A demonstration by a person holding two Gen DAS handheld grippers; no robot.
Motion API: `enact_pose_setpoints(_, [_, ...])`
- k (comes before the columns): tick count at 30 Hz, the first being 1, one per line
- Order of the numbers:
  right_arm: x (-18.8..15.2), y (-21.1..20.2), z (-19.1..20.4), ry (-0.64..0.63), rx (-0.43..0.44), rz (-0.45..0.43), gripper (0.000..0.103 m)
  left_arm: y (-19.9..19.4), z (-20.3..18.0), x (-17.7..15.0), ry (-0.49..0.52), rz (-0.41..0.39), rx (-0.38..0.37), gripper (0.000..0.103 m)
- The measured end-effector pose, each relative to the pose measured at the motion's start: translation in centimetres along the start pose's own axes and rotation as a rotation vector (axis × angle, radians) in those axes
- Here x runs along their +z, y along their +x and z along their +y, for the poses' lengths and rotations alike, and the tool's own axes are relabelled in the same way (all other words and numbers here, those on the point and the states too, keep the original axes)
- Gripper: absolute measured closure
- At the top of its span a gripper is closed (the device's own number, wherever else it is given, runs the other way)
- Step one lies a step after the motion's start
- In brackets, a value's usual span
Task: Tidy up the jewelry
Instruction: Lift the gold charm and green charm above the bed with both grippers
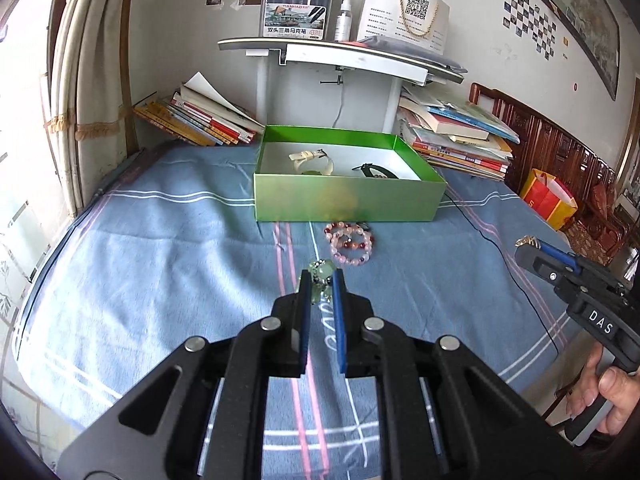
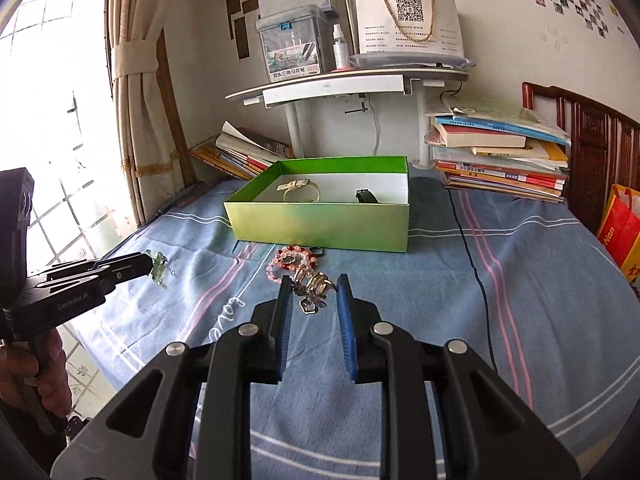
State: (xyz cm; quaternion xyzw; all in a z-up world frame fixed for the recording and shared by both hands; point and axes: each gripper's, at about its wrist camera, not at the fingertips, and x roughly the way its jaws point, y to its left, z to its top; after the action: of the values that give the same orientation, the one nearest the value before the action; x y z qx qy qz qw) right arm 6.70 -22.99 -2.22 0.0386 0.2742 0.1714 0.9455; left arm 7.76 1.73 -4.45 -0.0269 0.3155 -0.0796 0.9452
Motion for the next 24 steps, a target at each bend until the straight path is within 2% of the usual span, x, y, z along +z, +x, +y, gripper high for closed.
enact_pose_setpoints(13, [-0.4,-1.9,1.0,-0.003,-0.009,-0.029,0.081,-2.2,-0.4,-0.8,0.024,-0.018,-0.004,0.092])
enact_pose_setpoints(24, [-0.4,-2.4,1.2,-0.004,-0.013,-0.037,0.081,-2.4,-0.3,-1.0,0.026,-0.014,-0.005,0.092])
